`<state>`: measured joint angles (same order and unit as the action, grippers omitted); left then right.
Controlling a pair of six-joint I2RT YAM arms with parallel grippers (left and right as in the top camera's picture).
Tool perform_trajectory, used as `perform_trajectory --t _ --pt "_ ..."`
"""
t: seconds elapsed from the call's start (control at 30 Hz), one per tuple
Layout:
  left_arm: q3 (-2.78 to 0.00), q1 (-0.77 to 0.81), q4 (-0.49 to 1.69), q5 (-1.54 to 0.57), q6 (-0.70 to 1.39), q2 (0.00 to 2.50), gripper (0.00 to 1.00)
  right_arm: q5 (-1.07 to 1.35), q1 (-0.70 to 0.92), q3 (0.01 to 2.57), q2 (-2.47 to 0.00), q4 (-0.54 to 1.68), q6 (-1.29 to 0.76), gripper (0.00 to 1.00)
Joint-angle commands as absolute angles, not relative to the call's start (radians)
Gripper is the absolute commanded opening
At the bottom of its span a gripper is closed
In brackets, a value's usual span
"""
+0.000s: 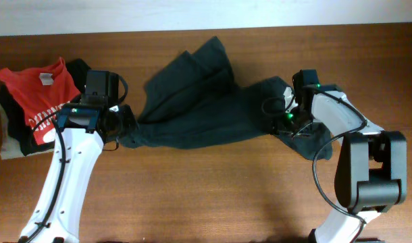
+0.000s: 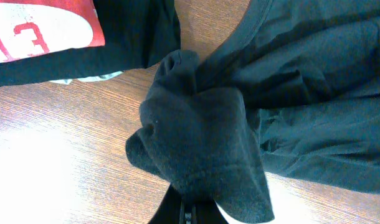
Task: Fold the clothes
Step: 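Lift the shirt with both grippers and shake it out in the air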
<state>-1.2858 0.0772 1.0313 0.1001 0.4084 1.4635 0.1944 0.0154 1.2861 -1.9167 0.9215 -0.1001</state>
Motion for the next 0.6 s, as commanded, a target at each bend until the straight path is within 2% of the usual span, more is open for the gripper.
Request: perform_trajectory --t 0.0,0.2,0.3,0.37,0.47,0.53,0.57 --pt "-1.291 0.076 1.032 0.089 0.399 1.465 0.00 0.119 0.010 1.442 -1.863 0.971 -0.120 0.63" --pt "-1.291 0.076 1.032 0.089 0.399 1.465 0.00 0.188 0.044 1.435 -2.064 0.899 -0.115 0.63" --pt "-1.291 0.076 1.032 0.089 0.399 1.465 0.00 0.188 0.072 1.435 -2.072 0.862 -0.112 0.62" --pt "-1.291 0.076 1.033 0.089 0.399 1.465 0.00 0.188 0.073 1.435 -2.072 0.867 -0.112 0.49" --pt "-1.291 0.076 1.033 0.089 0.399 1.465 0.00 0.179 0.072 1.447 -2.062 0.894 -0.112 0.40" --pt "-1.291 0.076 1.032 0.089 0.399 1.465 0.00 0.168 0.072 1.470 -2.038 0.911 -0.112 0.11" --pt "-1.291 0.076 1.032 0.089 0.399 1.465 0.00 0.152 0.072 1.490 -2.018 0.929 -0.113 0.05"
